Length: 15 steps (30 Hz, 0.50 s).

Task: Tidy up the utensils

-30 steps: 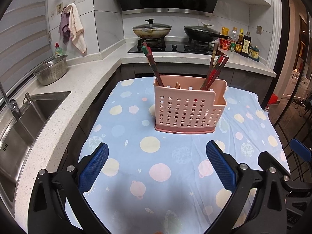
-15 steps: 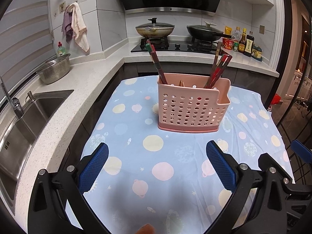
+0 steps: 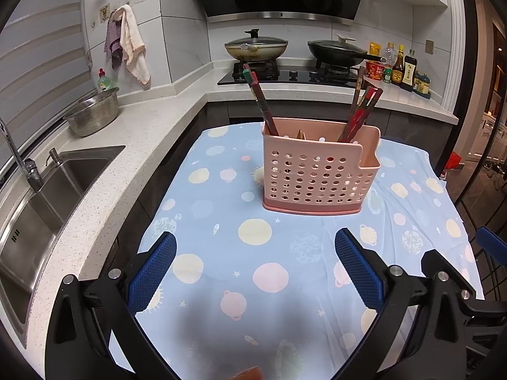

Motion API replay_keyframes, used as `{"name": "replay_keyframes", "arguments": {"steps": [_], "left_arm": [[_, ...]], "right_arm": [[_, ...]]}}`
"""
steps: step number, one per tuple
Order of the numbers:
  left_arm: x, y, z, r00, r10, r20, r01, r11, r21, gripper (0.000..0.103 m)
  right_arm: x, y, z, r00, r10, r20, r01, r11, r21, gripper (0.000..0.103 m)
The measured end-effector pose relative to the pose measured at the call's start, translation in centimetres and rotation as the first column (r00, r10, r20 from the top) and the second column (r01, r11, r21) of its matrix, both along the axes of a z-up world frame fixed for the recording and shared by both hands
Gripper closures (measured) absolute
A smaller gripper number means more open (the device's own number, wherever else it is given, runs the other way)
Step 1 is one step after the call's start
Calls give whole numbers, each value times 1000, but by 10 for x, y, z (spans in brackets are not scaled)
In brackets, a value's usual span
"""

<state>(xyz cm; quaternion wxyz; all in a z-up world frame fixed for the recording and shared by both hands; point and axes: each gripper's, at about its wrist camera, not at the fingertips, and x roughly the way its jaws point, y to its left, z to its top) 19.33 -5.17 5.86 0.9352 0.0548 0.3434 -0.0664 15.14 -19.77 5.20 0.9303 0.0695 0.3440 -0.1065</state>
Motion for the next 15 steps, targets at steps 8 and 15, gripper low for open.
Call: {"name": "replay_keyframes", "arguments": {"steps": [8, 15], "left_arm": [[1, 1, 0, 1000, 2, -2, -2, 1000, 3, 7], [3, 5, -2, 1000, 16, -6, -15, 1000, 7, 7]], "right_arm": [[1, 1, 0, 1000, 1, 0, -1, 1000, -3, 6], [3, -3, -2, 1000, -4, -6, 4, 1000, -7, 6]]}}
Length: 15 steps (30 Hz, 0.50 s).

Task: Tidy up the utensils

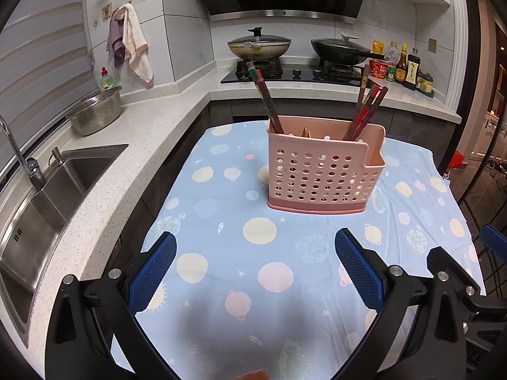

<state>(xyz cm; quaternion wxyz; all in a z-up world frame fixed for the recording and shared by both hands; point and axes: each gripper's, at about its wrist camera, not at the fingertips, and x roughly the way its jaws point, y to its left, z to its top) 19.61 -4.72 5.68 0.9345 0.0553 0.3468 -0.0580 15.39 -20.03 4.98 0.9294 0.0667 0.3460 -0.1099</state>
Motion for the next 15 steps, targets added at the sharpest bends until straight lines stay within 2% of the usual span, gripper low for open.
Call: {"name": "replay_keyframes", "arguments": {"steps": [15], "left_arm": [[4, 12, -6, 999, 42, -7, -42, 999, 12, 7]], "right_arm": [[1, -12, -4, 1000, -26, -12, 26, 1000, -3, 6]]}}
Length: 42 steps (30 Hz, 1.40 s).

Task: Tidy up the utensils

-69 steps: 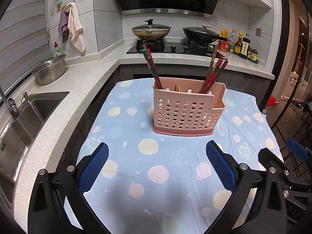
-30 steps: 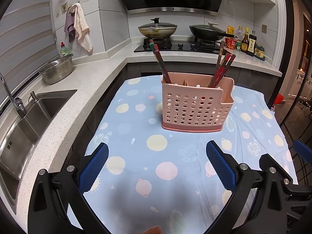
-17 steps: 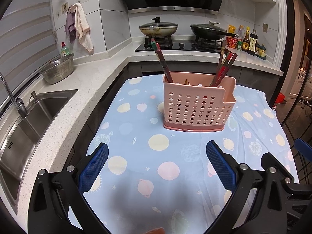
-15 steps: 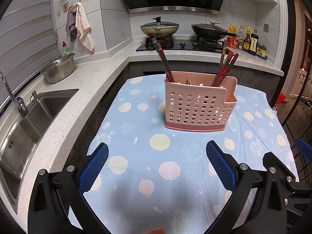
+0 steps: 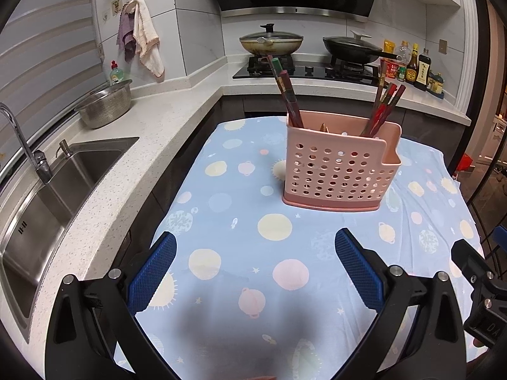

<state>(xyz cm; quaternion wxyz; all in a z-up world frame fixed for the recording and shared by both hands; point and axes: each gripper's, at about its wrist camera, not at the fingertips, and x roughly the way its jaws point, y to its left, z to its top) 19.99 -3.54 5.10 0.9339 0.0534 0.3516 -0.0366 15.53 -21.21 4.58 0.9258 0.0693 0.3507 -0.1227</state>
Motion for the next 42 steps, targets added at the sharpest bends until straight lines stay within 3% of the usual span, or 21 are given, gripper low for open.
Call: {"name": "replay_keyframes", "arguments": {"steps": [42], "left_arm": [[-1, -9, 0, 1000, -26, 11, 25, 999, 26, 7]], "right_arm": [[1, 3, -3, 1000, 4, -8, -4, 1000, -14, 6]]}}
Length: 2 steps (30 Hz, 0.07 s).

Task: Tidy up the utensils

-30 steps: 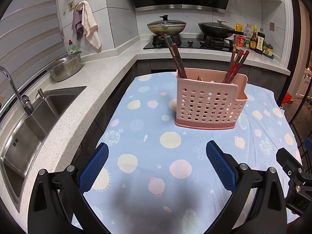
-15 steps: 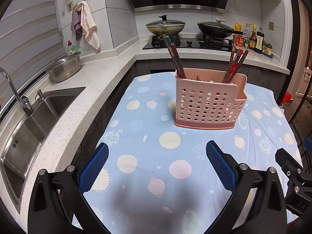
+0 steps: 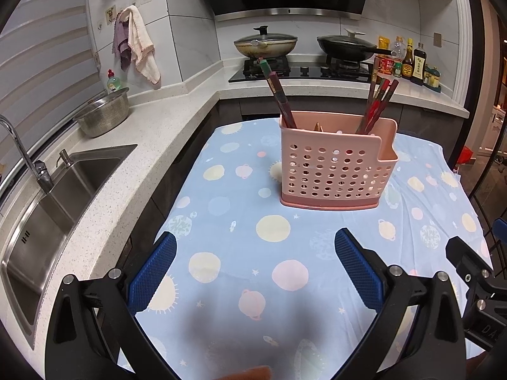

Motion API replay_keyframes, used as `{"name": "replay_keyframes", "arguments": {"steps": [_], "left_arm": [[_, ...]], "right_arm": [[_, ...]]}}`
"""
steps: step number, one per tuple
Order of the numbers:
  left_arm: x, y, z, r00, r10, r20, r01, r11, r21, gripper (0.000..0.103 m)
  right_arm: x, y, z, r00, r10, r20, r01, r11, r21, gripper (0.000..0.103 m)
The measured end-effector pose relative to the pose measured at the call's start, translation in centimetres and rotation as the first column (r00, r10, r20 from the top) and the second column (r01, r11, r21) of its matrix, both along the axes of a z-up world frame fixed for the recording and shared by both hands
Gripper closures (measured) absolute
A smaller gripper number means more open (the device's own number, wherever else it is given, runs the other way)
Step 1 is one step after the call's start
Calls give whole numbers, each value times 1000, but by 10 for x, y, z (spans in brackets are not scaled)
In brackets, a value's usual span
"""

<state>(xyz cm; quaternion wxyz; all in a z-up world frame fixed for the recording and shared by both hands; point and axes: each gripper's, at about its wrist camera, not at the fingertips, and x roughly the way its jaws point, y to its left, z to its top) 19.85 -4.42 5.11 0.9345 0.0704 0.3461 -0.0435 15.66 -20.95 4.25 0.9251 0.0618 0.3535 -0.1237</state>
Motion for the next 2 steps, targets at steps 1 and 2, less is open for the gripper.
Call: {"name": "replay_keyframes", "arguments": {"steps": [1, 2], "left_arm": [[0, -1, 0, 1000, -4, -1, 4, 1000, -2, 7], [0, -1, 0, 1000, -8, -1, 8, 1000, -2, 7]], "right_arm": [[0, 0, 0, 1000, 0, 0, 0, 1000, 0, 6], [0, 0, 0, 1000, 1, -1, -1, 1000, 2, 6]]}}
